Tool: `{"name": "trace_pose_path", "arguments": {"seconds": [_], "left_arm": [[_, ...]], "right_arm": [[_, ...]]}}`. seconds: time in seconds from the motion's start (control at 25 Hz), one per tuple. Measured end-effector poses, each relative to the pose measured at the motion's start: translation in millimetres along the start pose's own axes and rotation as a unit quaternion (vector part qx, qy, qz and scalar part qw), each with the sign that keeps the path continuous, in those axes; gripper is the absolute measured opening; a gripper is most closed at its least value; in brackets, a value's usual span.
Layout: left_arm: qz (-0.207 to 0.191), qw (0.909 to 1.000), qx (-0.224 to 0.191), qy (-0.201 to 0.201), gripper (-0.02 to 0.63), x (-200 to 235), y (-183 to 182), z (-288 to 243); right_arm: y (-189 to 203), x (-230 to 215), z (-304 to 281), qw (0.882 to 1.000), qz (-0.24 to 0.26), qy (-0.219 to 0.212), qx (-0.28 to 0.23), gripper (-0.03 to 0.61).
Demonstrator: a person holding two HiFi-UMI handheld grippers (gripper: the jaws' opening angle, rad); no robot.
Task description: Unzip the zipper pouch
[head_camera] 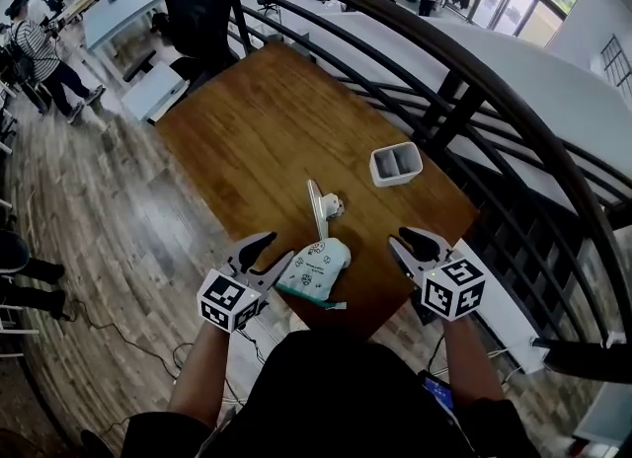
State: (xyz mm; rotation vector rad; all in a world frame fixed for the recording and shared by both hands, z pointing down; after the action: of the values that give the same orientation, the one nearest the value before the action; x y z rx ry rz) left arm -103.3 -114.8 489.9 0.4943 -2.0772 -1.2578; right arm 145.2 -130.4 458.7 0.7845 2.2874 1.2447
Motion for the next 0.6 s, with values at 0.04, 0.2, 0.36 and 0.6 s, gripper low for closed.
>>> {"name": "trace_pose_path", "arguments": {"seconds": [0.04, 0.2, 0.36, 0.6], "left_arm": [[-0.003, 1.0000, -0.009, 0.001, 0.189, -2.2, -4.5, 2.9], [-0.018, 0.9986, -0.050, -0.001, 0.172, -9.9, -23.1, 18.4], [0.011, 0.9958, -0.090, 0.003, 0.090, -15.3, -23.1, 38.3], [0.025, 0.9932, -0.114, 0.007, 0.030, -24.5, -8.4, 54.5]], "right_arm": [[-1.5, 1.6, 4.5, 1.000, -0.002, 0.004, -0.008, 0.099], [-9.5, 13.3, 29.0, 0.998, -0.001, 0.037, -0.047, 0.044], [-4.8, 35.1, 59.8, 0.994, -0.011, 0.077, -0.076, 0.011], [17.5, 58.4, 92.0, 0.989, -0.012, 0.117, -0.093, -0.003]]}}
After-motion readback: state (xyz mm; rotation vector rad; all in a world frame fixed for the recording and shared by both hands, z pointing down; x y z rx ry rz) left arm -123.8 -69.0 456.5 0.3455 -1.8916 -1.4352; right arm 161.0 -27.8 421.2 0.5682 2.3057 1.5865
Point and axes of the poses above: the fingertips, and each gripper's own axes: z backward along the fingers, x to its left, y out of its underside, the point moved 3 cm from there along z, backward along the fingers, and after that the axes turned 12 degrees about z, right-handed, at the moved point
